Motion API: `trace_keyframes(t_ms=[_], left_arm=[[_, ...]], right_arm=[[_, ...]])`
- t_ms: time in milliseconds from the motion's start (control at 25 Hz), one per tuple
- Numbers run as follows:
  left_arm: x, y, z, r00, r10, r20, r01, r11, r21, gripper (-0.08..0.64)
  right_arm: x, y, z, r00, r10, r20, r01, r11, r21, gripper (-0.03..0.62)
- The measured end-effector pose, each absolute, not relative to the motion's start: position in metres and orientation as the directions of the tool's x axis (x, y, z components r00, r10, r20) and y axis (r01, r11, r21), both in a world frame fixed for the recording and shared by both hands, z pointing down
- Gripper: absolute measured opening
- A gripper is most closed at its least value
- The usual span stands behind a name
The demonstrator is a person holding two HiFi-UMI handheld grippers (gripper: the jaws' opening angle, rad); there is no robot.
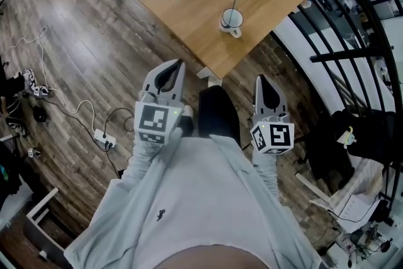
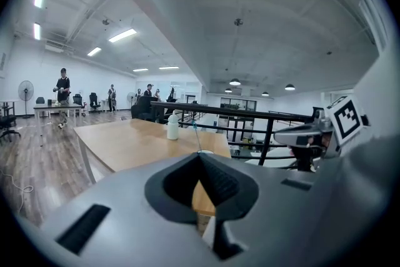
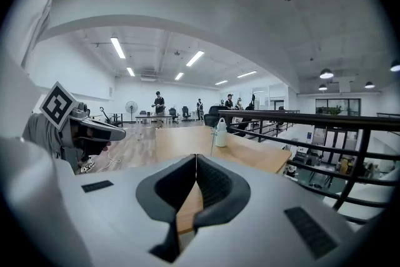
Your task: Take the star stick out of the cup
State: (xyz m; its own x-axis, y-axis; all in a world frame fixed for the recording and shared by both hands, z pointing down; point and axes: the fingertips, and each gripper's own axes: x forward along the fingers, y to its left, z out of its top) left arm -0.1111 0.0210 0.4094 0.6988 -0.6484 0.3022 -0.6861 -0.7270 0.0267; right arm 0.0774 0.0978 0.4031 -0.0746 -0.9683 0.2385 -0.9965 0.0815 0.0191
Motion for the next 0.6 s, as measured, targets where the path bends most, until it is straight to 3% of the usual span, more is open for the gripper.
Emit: trace_keyframes(t_ms=[600], left_arm=[[-0.02, -0.117, 0.393, 0.613, -0.737, 0.284, -0.769, -0.64, -0.002, 0.02]], right_arm=[[0.151, -0.07, 0.393, -0.259, -0.943, 0.207, -0.965, 0.264, -0.004, 0.017]])
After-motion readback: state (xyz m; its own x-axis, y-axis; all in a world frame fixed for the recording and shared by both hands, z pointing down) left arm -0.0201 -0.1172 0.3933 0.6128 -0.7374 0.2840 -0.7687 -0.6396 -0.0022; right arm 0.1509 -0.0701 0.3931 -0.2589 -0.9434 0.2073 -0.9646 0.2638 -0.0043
